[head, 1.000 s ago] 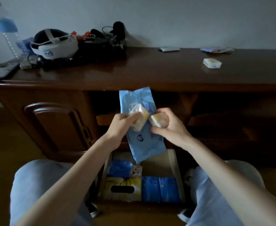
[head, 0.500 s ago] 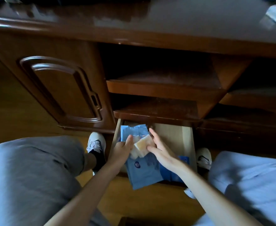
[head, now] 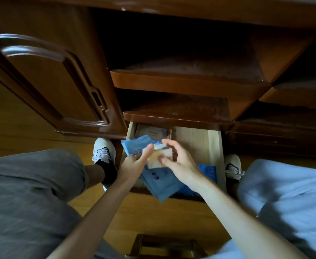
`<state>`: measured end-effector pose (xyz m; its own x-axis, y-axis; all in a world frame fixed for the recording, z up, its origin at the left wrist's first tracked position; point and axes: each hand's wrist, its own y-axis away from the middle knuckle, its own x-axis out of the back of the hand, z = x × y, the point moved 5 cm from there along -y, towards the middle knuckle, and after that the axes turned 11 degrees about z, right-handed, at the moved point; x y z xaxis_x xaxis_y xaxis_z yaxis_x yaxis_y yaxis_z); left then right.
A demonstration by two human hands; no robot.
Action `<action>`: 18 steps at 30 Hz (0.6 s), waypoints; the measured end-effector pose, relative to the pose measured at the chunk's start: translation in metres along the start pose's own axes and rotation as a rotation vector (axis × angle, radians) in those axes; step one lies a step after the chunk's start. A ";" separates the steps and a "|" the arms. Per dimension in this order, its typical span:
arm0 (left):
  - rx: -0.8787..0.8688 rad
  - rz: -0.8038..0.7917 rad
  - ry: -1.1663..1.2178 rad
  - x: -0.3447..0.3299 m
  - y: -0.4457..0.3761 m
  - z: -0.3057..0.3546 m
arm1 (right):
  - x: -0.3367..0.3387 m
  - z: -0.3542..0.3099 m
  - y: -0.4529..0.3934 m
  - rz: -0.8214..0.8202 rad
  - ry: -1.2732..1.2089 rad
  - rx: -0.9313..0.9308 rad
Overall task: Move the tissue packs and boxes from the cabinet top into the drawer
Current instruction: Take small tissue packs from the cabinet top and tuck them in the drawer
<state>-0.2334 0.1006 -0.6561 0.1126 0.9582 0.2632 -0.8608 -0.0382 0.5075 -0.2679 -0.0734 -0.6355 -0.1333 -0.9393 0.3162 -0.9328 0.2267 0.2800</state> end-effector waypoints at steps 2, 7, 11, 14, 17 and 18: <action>-0.077 -0.057 0.006 -0.003 0.003 0.003 | 0.003 -0.001 0.001 0.027 -0.026 0.016; -0.247 -0.068 0.035 -0.004 0.008 0.014 | 0.003 0.000 0.004 0.024 0.055 0.016; -0.068 -0.055 0.220 0.001 0.002 0.013 | 0.015 0.020 0.003 0.001 -0.136 -0.304; 0.072 -0.119 0.213 -0.005 0.002 0.004 | 0.022 0.047 0.007 -0.077 -0.007 -0.395; 0.100 0.084 0.209 0.000 -0.002 -0.002 | 0.040 0.060 0.001 -0.006 -0.012 -0.405; 0.113 0.180 0.245 0.007 -0.005 -0.002 | 0.053 0.064 -0.004 0.078 -0.035 -0.415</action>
<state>-0.2295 0.1077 -0.6589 -0.1715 0.9723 0.1587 -0.7936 -0.2318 0.5625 -0.2923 -0.1403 -0.6778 -0.2165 -0.9217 0.3218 -0.7063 0.3754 0.6002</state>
